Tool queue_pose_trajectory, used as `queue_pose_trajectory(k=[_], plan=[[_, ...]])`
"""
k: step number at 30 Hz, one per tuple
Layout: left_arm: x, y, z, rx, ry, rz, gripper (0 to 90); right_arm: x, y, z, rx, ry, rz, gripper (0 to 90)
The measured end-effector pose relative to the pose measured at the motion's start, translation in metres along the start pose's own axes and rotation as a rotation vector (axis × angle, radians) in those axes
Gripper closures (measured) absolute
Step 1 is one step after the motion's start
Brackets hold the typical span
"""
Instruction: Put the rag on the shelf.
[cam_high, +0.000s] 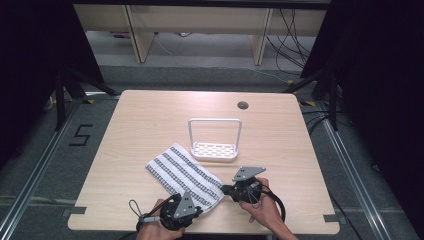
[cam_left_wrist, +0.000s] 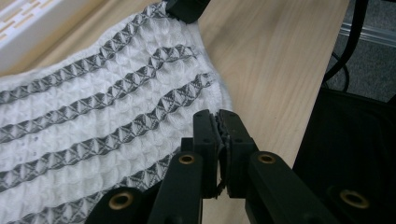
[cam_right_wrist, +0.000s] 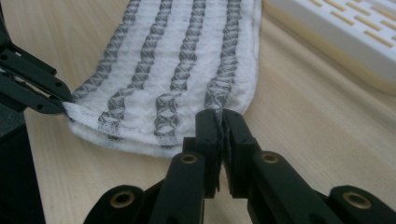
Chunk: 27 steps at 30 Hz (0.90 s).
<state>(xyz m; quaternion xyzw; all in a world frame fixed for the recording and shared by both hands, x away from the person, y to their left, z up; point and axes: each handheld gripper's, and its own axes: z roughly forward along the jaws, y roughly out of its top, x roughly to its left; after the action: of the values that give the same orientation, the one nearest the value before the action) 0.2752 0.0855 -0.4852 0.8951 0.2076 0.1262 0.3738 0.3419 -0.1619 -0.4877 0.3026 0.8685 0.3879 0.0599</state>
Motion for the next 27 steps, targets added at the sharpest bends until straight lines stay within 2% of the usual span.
queue_pose_trajectory(k=[1, 2, 3, 5, 6, 8, 9, 12, 14, 15, 18, 19, 21, 24, 25, 27], plan=[[0.002, 0.001, -0.003, 0.003, 0.007, 0.016, 86.0, 0.0, 0.001, -0.001, -0.009, -0.007, -0.004, 86.6], [0.0, 0.001, -0.004, -0.017, -0.001, -0.017, 86.0, 0.001, 0.002, -0.003, -0.018, -0.003, -0.003, 86.5], [0.002, 0.003, -0.007, -0.02, 0.003, 0.001, 86.0, 0.001, 0.004, -0.005, -0.022, 0.004, 0.004, 86.6], [0.003, 0.005, -0.012, -0.036, -0.002, -0.013, 86.1, 0.003, 0.007, -0.007, -0.038, 0.012, 0.015, 86.6], [0.006, 0.006, -0.015, -0.036, -0.002, 0.0, 86.1, 0.002, 0.008, -0.008, -0.043, 0.014, 0.0, 86.6], [0.007, 0.006, -0.016, -0.051, -0.013, -0.01, 86.1, 0.003, 0.011, -0.01, -0.054, 0.02, 0.001, 86.6], [0.008, 0.007, -0.019, -0.068, -0.027, -0.029, 86.1, 0.003, 0.011, -0.01, -0.054, 0.02, 0.001, 86.6], [0.014, 0.009, -0.028, -0.077, -0.013, -0.025, 86.2, 0.004, 0.018, -0.014, -0.078, 0.022, -0.008, 86.6], [0.015, 0.009, -0.03, -0.077, -0.019, -0.023, 86.1, 0.006, 0.019, -0.014, -0.089, 0.029, 0.007, 86.6], [0.017, 0.011, -0.036, -0.072, -0.02, -0.02, 86.2, 0.006, 0.024, -0.016, -0.096, 0.026, -0.018, 86.6], [0.017, 0.014, -0.04, -0.086, -0.03, -0.039, 86.2, 0.008, 0.028, -0.018, -0.108, 0.032, -0.013, 86.6], [0.017, 0.017, -0.043, -0.118, -0.041, -0.059, 86.2, 0.009, 0.034, -0.02, -0.125, 0.034, -0.027, 86.6], [0.018, 0.022, -0.048, -0.128, -0.042, -0.07, 86.2, 0.01, 0.041, -0.025, -0.137, 0.036, -0.037, 86.6], [0.022, 0.027, -0.054, -0.143, -0.055, -0.066, 86.1, 0.014, 0.045, -0.029, -0.142, 0.043, -0.019, 86.6], [0.024, 0.03, -0.058, -0.148, -0.064, -0.077, 86.1, 0.012, 0.052, -0.034, -0.164, 0.034, -0.06, 86.6], [0.029, 0.034, -0.065, -0.163, -0.076, -0.086, 86.1, 0.013, 0.055, -0.037, -0.164, 0.039, -0.056, 86.6]])
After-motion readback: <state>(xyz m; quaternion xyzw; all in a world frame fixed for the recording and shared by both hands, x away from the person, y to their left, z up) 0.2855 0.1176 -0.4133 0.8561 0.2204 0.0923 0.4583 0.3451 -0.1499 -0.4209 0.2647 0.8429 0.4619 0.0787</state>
